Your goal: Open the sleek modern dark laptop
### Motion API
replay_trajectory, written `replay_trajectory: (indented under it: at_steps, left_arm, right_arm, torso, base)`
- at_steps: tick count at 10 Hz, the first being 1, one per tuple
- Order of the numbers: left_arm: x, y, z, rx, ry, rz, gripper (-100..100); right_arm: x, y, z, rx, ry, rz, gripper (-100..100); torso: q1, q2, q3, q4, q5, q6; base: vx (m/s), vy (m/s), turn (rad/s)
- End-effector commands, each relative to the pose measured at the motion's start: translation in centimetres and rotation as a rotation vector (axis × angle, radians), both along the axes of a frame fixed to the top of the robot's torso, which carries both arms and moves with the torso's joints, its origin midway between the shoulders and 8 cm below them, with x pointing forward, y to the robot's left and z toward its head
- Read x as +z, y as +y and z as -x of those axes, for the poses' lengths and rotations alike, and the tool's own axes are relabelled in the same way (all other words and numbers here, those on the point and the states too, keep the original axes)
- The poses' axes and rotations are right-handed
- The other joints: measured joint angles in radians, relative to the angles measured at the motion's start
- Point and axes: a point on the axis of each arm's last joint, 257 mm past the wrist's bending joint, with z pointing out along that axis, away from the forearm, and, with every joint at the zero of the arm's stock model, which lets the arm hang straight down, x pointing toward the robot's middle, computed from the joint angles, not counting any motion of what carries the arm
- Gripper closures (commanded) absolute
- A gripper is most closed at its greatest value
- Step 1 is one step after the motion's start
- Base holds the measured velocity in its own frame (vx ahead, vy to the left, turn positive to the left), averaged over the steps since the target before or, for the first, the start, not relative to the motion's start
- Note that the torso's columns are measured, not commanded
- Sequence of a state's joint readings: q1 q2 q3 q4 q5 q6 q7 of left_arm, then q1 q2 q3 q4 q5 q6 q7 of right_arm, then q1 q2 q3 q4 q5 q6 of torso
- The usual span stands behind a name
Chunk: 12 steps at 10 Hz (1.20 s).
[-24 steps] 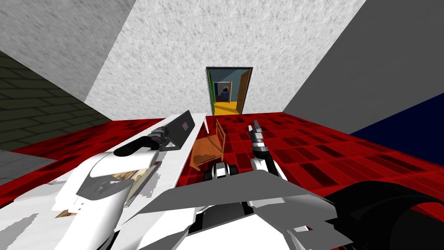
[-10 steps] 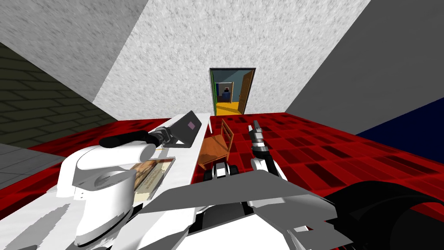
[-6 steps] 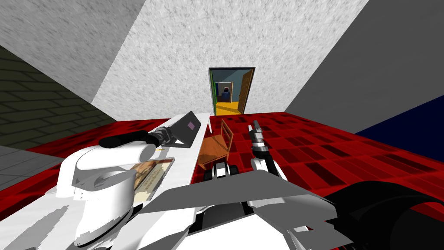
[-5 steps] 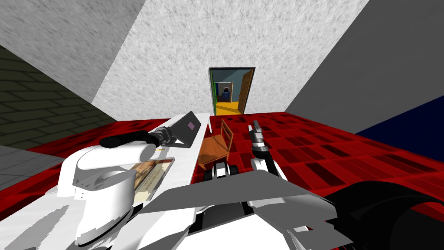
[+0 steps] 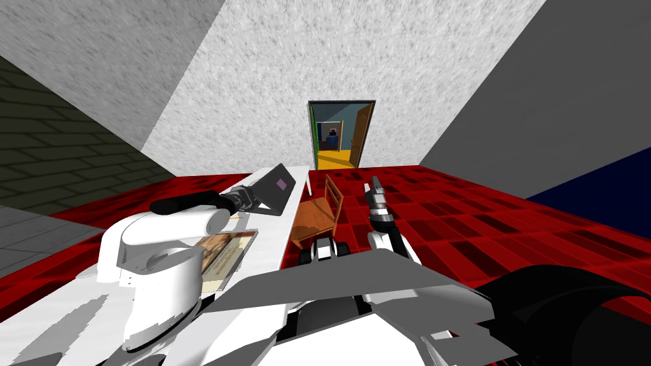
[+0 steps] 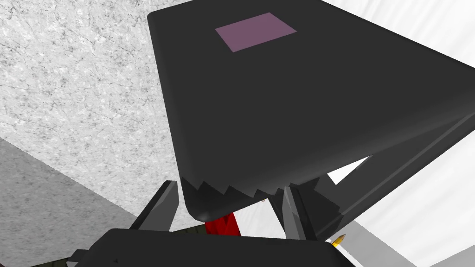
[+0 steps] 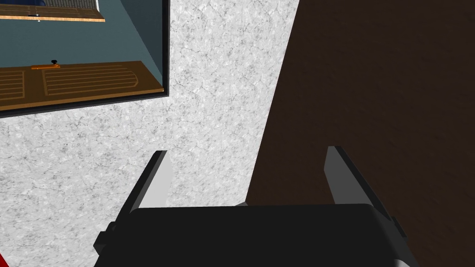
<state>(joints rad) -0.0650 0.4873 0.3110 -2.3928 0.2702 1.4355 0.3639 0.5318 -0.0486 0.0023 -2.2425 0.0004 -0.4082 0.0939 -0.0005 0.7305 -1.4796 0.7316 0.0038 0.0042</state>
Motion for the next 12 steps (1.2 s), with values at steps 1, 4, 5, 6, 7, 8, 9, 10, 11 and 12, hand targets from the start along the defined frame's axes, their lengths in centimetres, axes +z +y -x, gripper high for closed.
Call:
replay_trajectory:
  at_steps: [1,4,5,6,7,8,9,10,11,12]
  left_arm:
    - [-0.65,-0.25,0.08,-0.004,0.015,0.009,100]
    - [-0.65,-0.25,0.08,-0.004,0.015,0.009,100]
    - [-0.65,-0.25,0.08,-0.004,0.015,0.009,100]
    - [-1.38,-0.78,-0.42,-0.005,0.015,0.067,100]
    - [-1.38,-0.78,-0.42,-0.005,0.015,0.067,100]
    - [-1.38,-0.78,-0.42,-0.005,0.015,0.067,100]
    - [-1.38,-0.78,-0.42,-0.005,0.015,0.067,100]
    - [-1.38,-0.78,-0.42,-0.005,0.015,0.067,100]
    - [-1.38,-0.78,-0.42,-0.005,0.015,0.067,100]
    - [-1.38,-0.78,-0.42,-0.005,0.015,0.067,100]
  right_arm:
    - [0.0,0.0,0.0,0.0,0.0,0.0,0]
    - [0.0,0.0,0.0,0.0,0.0,0.0,0]
    - [0.0,0.0,0.0,0.0,0.0,0.0,0]
    - [0.0,0.0,0.0,0.0,0.0,0.0,0]
    - [0.0,0.0,0.0,0.0,0.0,0.0,0]
    - [0.0,0.0,0.0,0.0,0.0,0.0,0]
    - [0.0,0.0,0.0,0.0,0.0,0.0,0]
    - [0.0,0.0,0.0,0.0,0.0,0.0,0]
    - [0.0,0.0,0.0,0.0,0.0,0.0,0]
    - [0.0,0.0,0.0,0.0,0.0,0.0,0]
  torso:
    - [0.001,0.0,0.0,0.0,0.0,-0.001]
    - [0.001,0.0,-0.001,0.001,0.0,0.0]
    - [0.001,0.0,-0.001,0.0,0.0,-0.001]
    - [0.002,-0.001,-0.001,0.0,0.0,-0.001]
    - [0.002,-0.002,-0.001,0.0,0.001,0.0]
    - [0.002,-0.003,-0.002,-0.001,0.001,0.001]
    - [0.002,-0.004,-0.002,-0.001,0.001,0.001]
    - [0.002,-0.004,-0.002,-0.002,0.001,0.001]
    - [0.001,-0.004,-0.002,-0.002,0.001,0.001]
    - [0.001,-0.004,-0.002,-0.002,0.001,0.001]
  base:
    - [0.0,0.0,0.0]
    - [-0.003,-0.001,-0.01]
    - [0.003,0.001,0.011]
    - [0.014,0.004,0.046]
    - [0.01,0.003,0.033]
    - [0.003,0.001,0.01]
    - [0.005,0.002,0.017]
    - [0.0,0.0,0.0]
    - [-0.006,-0.002,-0.021]
    - [-0.003,-0.001,-0.011]
